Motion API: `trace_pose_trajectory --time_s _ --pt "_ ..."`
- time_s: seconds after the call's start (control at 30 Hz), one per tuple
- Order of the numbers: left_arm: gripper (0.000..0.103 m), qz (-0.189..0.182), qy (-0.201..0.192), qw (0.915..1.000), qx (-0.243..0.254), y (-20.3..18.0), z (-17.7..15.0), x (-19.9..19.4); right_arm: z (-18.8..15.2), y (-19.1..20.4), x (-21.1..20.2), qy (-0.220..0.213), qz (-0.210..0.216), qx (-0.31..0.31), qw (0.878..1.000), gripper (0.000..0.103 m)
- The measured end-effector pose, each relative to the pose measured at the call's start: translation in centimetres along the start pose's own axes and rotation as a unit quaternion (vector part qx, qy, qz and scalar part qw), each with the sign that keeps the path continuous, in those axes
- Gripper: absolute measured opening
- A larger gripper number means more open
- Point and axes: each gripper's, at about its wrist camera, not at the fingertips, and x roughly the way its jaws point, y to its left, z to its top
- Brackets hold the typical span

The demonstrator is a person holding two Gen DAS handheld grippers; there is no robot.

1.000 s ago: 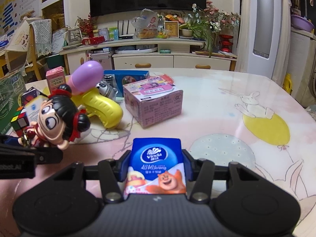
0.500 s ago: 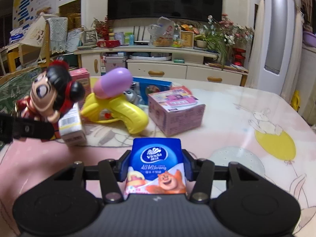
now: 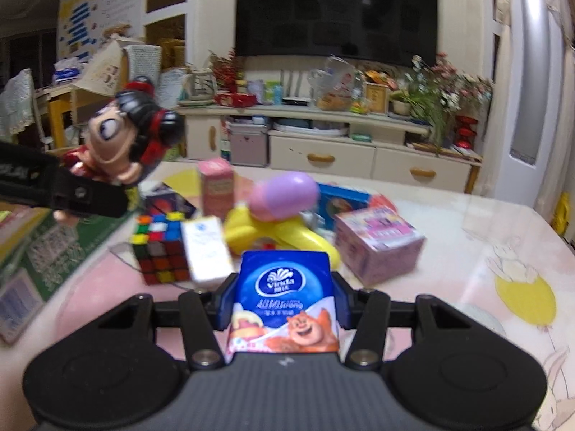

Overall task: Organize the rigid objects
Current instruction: 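Carry the doll and tissue pack into the cardboard box and release both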

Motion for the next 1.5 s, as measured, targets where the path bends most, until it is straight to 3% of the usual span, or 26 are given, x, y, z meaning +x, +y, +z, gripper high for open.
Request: trace_pose_trajectory --time_s 0.33,0.53,0.67,1.0,1.1,1.17,1.43,1.47,1.5 --pt "0.063 0.024 -0.043 0.9977 -0.046 4.0 1.8 -3.3 3.5 5.2 -1.3 -0.029 0.055 -0.036 0.997 0.051" --pt "0.063 0.066 -0.054 0.9926 -0.087 7.5 2.8 -4.2 6.2 8.8 -1.5 -0.052 0.094 -0.055 0.993 0.051" --pt "0.063 0.113 -0.065 0.9867 -0.096 9.6 3.1 -4.6 7.5 11.4 -1.2 -0.061 0.123 -0.072 0.988 0.051" --pt "0.063 0.184 -0.029 0.9719 -0.144 13.1 2.4 -3.1 8.8 16.9 0.1 -0.070 0.175 -0.131 0.973 0.052" --pt "0.060 0.203 -0.022 0.9672 -0.151 13.0 2.3 -2.8 8.8 18.1 0.6 -0.065 0.179 -0.156 0.969 0.052" --pt "0.045 0.203 -0.017 0.9657 -0.161 13.3 2.2 -3.1 8.5 18.5 1.2 -0.054 0.185 -0.163 0.968 0.052" --pt "0.052 0.206 -0.011 0.9646 -0.164 13.1 2.3 -3.6 7.4 20.2 2.2 -0.027 0.196 -0.187 0.962 0.053" --pt "0.057 0.210 -0.012 0.9634 -0.166 13.2 2.3 -3.6 7.3 20.3 2.1 -0.028 0.197 -0.190 0.961 0.054" --pt "0.060 0.211 -0.014 0.9629 -0.168 13.2 2.3 -3.7 7.2 20.3 2.0 -0.029 0.199 -0.193 0.960 0.063"
